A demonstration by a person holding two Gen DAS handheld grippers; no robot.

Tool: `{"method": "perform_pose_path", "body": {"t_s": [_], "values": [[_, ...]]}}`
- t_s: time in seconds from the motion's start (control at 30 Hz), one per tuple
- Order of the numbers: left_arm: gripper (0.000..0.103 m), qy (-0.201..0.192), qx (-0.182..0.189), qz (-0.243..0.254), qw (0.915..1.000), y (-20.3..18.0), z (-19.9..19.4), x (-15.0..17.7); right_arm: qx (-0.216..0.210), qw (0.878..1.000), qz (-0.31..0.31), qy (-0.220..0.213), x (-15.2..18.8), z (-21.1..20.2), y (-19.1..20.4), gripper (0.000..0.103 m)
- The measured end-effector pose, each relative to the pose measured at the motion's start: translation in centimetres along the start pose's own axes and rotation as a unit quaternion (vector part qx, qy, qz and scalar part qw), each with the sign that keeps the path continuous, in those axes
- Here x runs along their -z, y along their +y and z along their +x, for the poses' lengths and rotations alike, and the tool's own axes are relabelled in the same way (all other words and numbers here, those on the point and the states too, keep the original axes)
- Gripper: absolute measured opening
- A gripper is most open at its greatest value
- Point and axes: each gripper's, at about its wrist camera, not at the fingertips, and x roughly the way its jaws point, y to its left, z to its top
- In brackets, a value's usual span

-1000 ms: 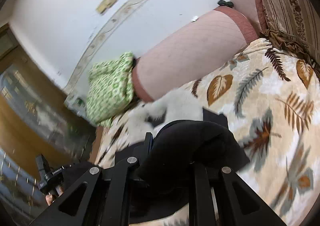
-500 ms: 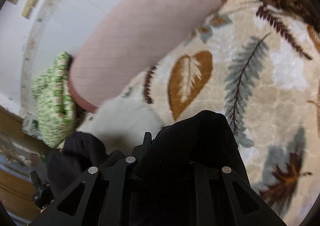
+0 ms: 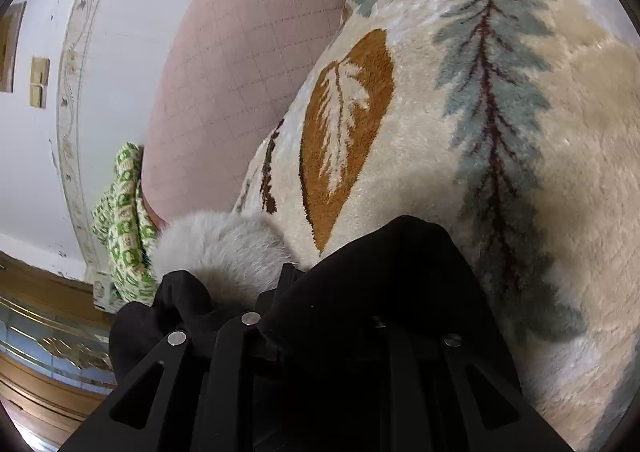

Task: Fold large clothes

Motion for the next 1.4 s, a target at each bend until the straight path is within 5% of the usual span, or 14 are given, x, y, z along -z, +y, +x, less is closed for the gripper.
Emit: {"method": "perform_pose_path", "body": {"t_s": [0.1, 0.13, 0.2, 0.27, 0.3, 0.33, 0.43, 0.57, 0.7, 0.77, 1.0, 1.1, 1.3, 1.4], "values": [[0.026, 0.063, -0.018, 0.031, 0.9974, -1.3, -1.2, -1.3, 0.045, 0.999, 0.006, 0.024, -0.5, -0.3, 1.3, 0.021], [0.029, 0.056, -0.006, 0.026, 0.9981, -1.4, -2.9, -1.6, 0.071, 0.997, -0.010, 0.023, -0.7, -1.0, 2.6, 0.023], [0.059, 0.033, 0.026, 0.015, 0.9990, -1.4, -6.3, -1.7, 0.091, 0.994, -0.052, -0.004, -0.6, -2.8, 5.4, 0.049], [0.079, -0.012, 0.031, -0.003, 0.9994, -0.8, -10.8, -1.4, 0.097, 0.989, -0.107, -0.039, 0.0, -5.5, 9.0, 0.074], [0.081, -0.040, 0.021, -0.012, 0.9989, -0.3, -13.2, -0.9, 0.104, 0.985, -0.126, -0.053, 0.4, -6.7, 10.4, 0.087], [0.082, -0.056, 0.016, -0.014, 0.9982, 0.0, -14.8, -0.3, 0.110, 0.981, -0.142, -0.069, 0.8, -7.7, 11.4, 0.090], [0.082, -0.070, -0.008, 0.006, 0.9975, 1.0, -18.3, 2.2, 0.143, 0.964, -0.198, -0.109, 2.6, -10.8, 14.6, 0.090], [0.082, -0.085, -0.046, 0.003, 0.9954, 3.3, -20.0, 7.1, 0.144, 0.958, -0.225, -0.107, 5.2, -13.3, 16.5, 0.089], [0.082, -0.078, -0.049, 0.008, 0.9957, 4.5, -18.6, 10.8, 0.134, 0.955, -0.257, -0.059, 8.3, -11.1, 18.5, 0.046], [0.082, -0.070, -0.037, 0.014, 0.9968, 4.9, -18.0, 11.8, 0.131, 0.953, -0.272, -0.031, 9.6, -8.9, 19.0, 0.041], [0.082, -0.125, -0.068, 0.071, 0.9872, 4.8, -19.1, 11.3, 0.213, 0.937, -0.278, 0.006, 10.3, 4.1, 17.5, 0.046], [0.082, -0.139, -0.089, 0.059, 0.9845, 5.9, -19.2, 10.3, 0.268, 0.912, -0.311, 0.009, 10.6, 8.5, 16.8, 0.056], [0.082, -0.107, -0.086, 0.006, 0.9905, 8.6, -18.5, 9.3, 0.320, 0.875, -0.363, -0.014, 11.6, 8.7, 18.2, 0.060], [0.082, -0.115, -0.086, 0.008, 0.9896, 8.8, -19.4, 9.3, 0.316, 0.863, -0.389, -0.065, 13.1, 5.6, 21.3, 0.060]]}}
